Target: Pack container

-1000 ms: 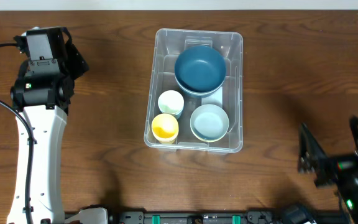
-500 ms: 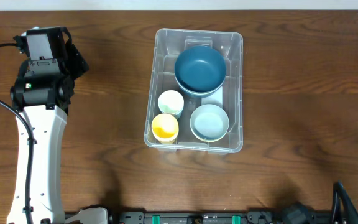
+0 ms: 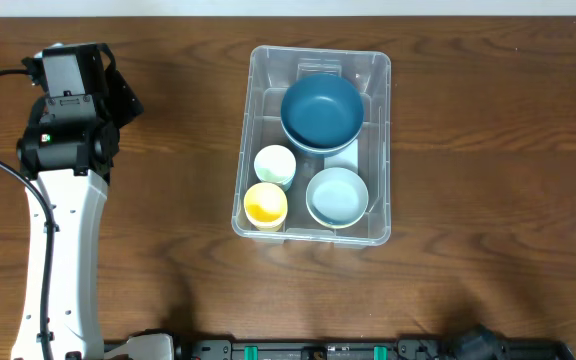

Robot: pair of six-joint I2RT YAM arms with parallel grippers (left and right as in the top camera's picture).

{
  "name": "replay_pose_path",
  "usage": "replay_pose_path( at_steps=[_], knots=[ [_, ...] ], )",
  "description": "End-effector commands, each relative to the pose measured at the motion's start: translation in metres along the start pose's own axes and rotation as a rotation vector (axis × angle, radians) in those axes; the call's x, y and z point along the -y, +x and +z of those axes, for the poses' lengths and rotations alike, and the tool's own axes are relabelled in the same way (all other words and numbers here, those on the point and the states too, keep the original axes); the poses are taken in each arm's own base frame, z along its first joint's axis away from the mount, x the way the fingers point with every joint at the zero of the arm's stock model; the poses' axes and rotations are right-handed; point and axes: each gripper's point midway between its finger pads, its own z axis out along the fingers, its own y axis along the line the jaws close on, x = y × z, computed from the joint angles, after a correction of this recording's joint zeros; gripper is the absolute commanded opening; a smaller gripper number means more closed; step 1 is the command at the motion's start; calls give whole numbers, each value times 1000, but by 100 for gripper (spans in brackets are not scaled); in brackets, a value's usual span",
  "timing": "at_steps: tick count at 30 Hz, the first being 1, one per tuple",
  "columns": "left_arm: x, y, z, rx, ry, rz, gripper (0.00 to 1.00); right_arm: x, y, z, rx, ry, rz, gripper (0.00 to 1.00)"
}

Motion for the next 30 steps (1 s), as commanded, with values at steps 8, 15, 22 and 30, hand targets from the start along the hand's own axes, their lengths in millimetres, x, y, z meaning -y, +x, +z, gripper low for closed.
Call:
replay_pose_path(
  at_steps=[8,15,22,30],
  knots=[
    [-4,-6,-3,18,-18,1,98,-17,-7,-2,40,-96,32,99],
    [-4,-6,-3,18,-18,2,98,-52,6,34,18,-247,10,99],
    [-4,-6,-3,18,-18,1,98,-84,48,83,-56,-386,11,99],
    [-4,-6,-3,18,-18,1,98,-94,94,128,-115,-412,105,99]
  ],
)
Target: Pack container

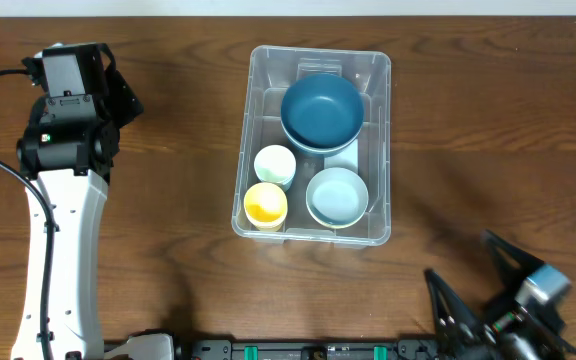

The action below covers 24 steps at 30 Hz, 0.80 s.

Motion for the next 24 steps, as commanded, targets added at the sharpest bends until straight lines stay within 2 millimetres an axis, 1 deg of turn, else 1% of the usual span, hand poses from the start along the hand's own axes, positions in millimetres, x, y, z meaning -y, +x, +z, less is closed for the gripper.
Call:
replay_pose_path(
  at_steps=[1,7,21,24],
  knots=[
    [-4,-6,-3,18,-18,2,98,2,17,12,-25,-19,64,99],
    [-4,-6,-3,18,-18,2,98,5,43,29,-58,-41,72,99],
    [-4,-6,-3,18,-18,2,98,22,99,48,-165,-10,129,99],
    [-4,-6,-3,18,-18,2,98,24,107,53,-165,-11,132,99]
  ],
)
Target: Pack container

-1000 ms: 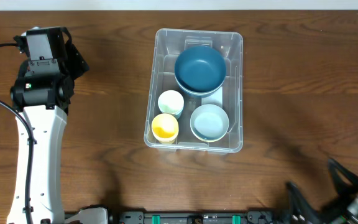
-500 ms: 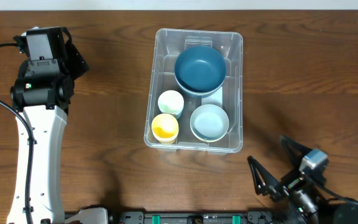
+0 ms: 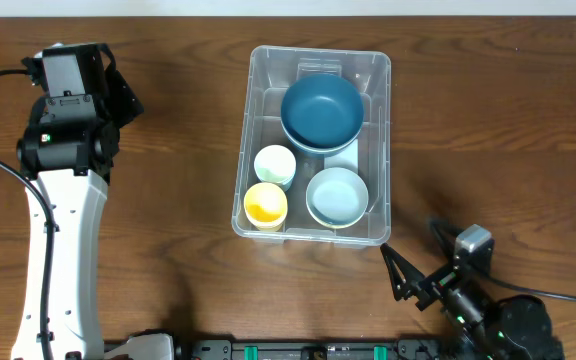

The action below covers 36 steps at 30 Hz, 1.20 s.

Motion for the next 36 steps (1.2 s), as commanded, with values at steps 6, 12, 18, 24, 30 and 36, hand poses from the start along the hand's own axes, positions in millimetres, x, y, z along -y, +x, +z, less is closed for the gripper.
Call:
replay_pose_path(
  at_steps=[6,12,18,24,30,36],
  knots=[
    [-5,-6,-3,18,-18,1,98,15,26,14,-29,29,26,99],
    [-5,-6,-3,18,-18,2,98,37,46,21,-43,113,31,99],
    [-5,-6,-3,18,-18,1,98,43,56,27,-40,120,29,99],
    [-5,-6,-3,18,-18,1,98,43,54,30,-17,109,-28,99],
    [-4,-6,-3,18,-18,2,98,49,50,30,2,145,-98,99],
    [-5,-6,-3,18,-18,1,98,68,45,26,30,259,-99,99]
  ],
)
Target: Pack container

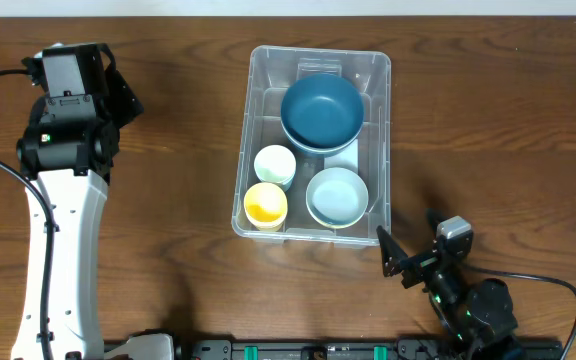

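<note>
A clear plastic container (pixel 379 150) stands mid-table. Inside it, a dark blue bowl (pixel 321 110) is at the far end. A pale cup (pixel 275 164) and a yellow cup (pixel 265 205) sit at its left. A light blue bowl (pixel 337 196) rests at the near right. My right gripper (pixel 393 258) is just off the container's near right corner, its dark fingers spread, holding nothing. My left gripper (pixel 123 92) rests far left of the container with nothing in it; its jaws are not readable from above.
The white left arm (pixel 60 250) runs down the table's left side, with a black cable looping beside it. The right arm's wrist and cable (pixel 488 305) lie at the near edge. A dark rail (pixel 298 350) borders the front.
My right gripper has shifted slightly up and left, closer to the container's near right corner. The left arm and the container's contents have not changed.
At first the right arm was almost out of view at the near edge. Then it appeared at the bottom right. Later it pointed toward the container's near right corner, and it is now just beside it. The left arm and the packed dishes stayed put.
</note>
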Robot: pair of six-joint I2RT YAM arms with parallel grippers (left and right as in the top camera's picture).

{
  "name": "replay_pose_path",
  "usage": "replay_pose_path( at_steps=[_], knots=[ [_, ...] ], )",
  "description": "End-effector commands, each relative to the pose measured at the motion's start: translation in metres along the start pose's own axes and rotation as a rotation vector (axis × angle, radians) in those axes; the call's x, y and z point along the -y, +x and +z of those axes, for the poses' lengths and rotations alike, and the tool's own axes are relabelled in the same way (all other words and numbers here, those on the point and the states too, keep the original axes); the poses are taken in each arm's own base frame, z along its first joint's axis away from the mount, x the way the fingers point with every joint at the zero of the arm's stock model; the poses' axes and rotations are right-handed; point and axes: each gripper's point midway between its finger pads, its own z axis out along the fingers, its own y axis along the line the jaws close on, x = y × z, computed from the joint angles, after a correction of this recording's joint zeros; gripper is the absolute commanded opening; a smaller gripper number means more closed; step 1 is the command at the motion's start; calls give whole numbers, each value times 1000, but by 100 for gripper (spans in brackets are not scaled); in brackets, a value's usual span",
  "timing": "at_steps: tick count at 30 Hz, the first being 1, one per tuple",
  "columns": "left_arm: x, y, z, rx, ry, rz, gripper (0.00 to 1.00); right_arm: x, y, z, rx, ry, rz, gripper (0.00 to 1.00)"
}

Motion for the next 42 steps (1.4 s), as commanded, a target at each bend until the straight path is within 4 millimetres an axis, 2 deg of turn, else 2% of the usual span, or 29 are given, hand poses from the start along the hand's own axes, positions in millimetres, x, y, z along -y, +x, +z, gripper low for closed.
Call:
replay_pose_path(
  at_steps=[1,11,36,42],
  knots=[
    [-5,-6,-3,18,-18,1,98,16,0,0,13,85,-24,99],
    [-5,-6,-3,18,-18,2,98,16,0,0,9,86,-107,99],
    [-5,-6,-3,18,-18,1,98,15,0,0,9,85,-106,99],
    [-5,-6,-3,18,-18,1,98,35,-6,-3,36,201,-106,99]
  ],
)
